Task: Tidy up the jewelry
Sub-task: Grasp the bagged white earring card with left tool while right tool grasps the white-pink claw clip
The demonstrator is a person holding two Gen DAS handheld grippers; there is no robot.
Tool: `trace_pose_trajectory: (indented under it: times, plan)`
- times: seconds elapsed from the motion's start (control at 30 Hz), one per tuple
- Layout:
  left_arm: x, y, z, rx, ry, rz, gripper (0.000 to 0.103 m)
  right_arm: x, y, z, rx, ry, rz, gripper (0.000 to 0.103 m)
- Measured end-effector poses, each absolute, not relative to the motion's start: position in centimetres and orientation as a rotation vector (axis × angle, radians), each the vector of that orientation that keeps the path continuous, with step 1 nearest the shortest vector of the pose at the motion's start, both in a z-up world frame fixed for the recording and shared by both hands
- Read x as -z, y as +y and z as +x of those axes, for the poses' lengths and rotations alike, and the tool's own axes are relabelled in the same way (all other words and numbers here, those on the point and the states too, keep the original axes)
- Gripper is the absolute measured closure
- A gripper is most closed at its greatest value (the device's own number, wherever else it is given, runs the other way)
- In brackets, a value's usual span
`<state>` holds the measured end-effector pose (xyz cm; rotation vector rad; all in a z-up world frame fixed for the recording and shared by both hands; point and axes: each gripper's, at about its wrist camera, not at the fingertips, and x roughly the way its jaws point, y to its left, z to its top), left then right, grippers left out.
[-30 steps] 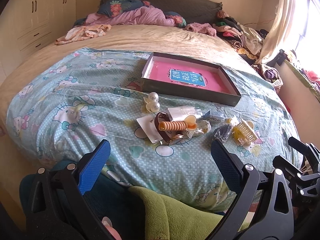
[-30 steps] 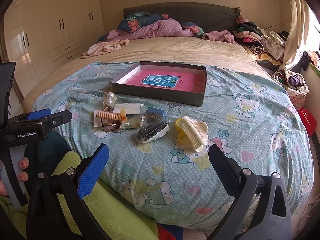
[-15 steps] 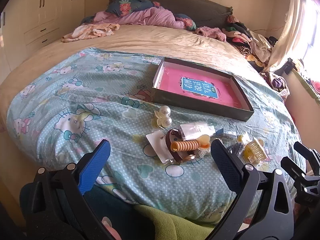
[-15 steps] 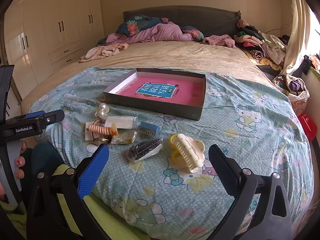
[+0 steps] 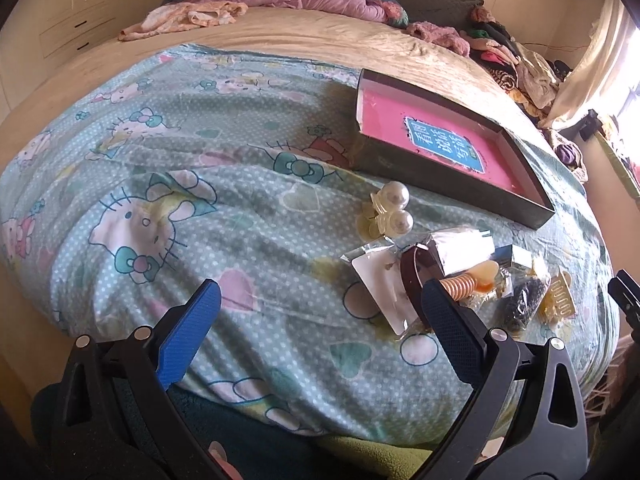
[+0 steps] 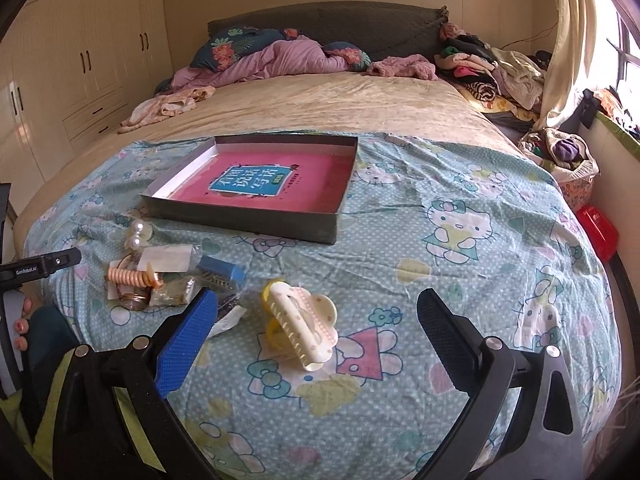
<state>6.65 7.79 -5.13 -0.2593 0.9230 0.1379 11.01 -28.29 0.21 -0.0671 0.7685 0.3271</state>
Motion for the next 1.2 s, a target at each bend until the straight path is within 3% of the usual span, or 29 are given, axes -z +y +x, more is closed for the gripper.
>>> trace_pose_trajectory:
  times: [0.23, 0.3, 0.37, 0.47, 0.6, 0.83, 1.1, 1.2]
  plan:
    - [6.7, 5.5, 6.7, 0.008, 0.966, -0.239, 0.009, 1.4, -29.5, 12.2, -0.305, 0.809, -0.054, 0.004]
    - [7.3, 4.8, 6.7, 0.033, 0.991, -0.225, 0.017, 1.8, -29.7, 12.4, -0.304, 0.821, -0.048, 0.004]
    - [8.1, 4.6, 7.0, 0.023, 1.014, -0.201, 0.035, 2.2, -29.9, 12.6, -0.306, 0.830, -0.041, 0.004]
    - [8.8, 5.1, 7.3, 0.011, 1.036, -0.221, 0.051, 2.6, -29.8, 12.8, -0.311, 0.842, -0.040, 0.004]
    - [8.9, 5.6, 8.0, 0.054, 1.035, -0.274, 0.055, 3.2, -29.7, 13.2, -0.318, 0.858, -0.037, 0.004]
    - [9.4, 6.3, 9.9, 0.094, 1.031, -0.394, 0.078, 4.0, -29.3, 14.0, -0.335, 0.880, -0.043, 0.004]
    - [9.7, 6.4, 10.9, 0.140, 1.011, -0.449, 0.090, 5.6, -28.6, 14.5, -0.371, 0.923, -0.077, 0.005]
    - [9.1, 6.4, 10.7, 0.144, 0.987, -0.435, 0.094, 6.3, -28.1, 15.0, -0.403, 0.949, -0.091, 0.021]
